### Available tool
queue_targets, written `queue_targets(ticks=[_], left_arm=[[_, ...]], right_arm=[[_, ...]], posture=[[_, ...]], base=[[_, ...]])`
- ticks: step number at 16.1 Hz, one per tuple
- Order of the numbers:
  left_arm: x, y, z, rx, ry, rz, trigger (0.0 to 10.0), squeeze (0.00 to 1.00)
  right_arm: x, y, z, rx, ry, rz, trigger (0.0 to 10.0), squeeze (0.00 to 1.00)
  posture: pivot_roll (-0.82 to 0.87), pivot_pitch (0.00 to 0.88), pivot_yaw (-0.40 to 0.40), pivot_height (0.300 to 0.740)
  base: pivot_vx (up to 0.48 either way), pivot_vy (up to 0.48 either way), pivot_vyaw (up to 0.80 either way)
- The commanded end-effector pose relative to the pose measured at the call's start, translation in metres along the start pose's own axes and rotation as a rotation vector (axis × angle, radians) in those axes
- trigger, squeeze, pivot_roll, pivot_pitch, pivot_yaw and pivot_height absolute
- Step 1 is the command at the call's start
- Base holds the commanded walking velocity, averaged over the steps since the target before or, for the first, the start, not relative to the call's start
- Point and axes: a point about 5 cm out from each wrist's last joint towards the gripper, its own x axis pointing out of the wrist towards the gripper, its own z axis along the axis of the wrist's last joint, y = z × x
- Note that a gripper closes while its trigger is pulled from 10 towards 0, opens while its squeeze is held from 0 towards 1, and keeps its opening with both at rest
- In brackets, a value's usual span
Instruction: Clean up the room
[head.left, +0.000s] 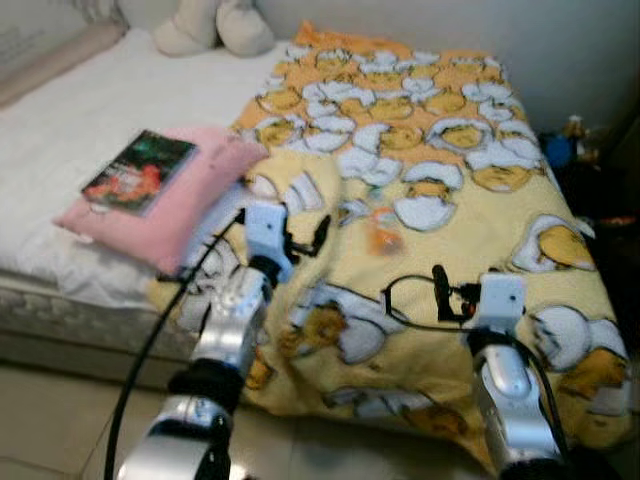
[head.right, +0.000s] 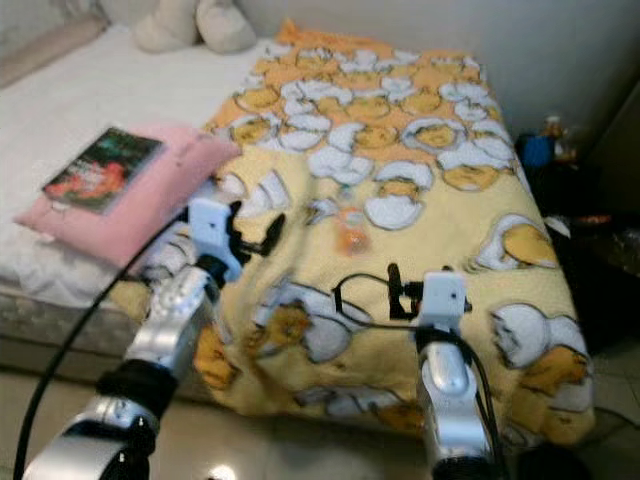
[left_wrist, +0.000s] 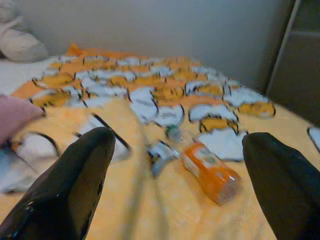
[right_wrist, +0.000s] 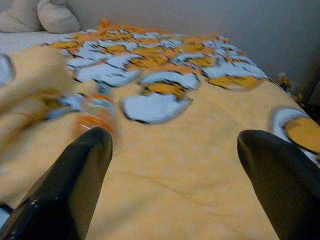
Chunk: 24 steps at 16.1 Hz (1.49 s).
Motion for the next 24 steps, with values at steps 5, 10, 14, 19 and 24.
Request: queue_targets(ticks=[5,10,14,19,24], left_arm=[[0.003,0.007,0.003,-0.031,-0.008,0.081,10.0,0.0],[-0.004,0.017,-0.011,-0.095,0.06,0.216,10.0,0.0],[-0.017,0.027,-0.029,-0.088,0.156,0.265,10.0,0.0],[-0.02,0.047,-0.008,0.03,0.095,0.288,10.0,0.0],[-0.056,0.053,0.027,0.179,0.056,0.044,10.0,0.0]], right_arm=[[0.005,-0.002,0.004,-0.015,-0.007,0.023,10.0,0.0],[0.011,0.007,0.006,-0.032,-0.001,0.086,10.0,0.0],[0.014,0.007,0.005,-0.03,0.02,0.084,10.0,0.0],[0.056,0.01,0.037,0.026,-0.012,0.059,10.0,0.0],[0.094,0.044,0.045,0.263,0.176,0.098,10.0,0.0]], posture=[[0.0,0.0,0.034,0.74],[0.01,0.0,0.03,0.74],[0.02,0.0,0.024,0.74],[0.07,0.0,0.031,0.74],[0.25,0.062,0.054,0.74]], base=[[0.279,0.0,0.0],[0.464,0.0,0.3],[0.463,0.0,0.35],[0.47,0.0,0.0],[0.096,0.0,0.0]])
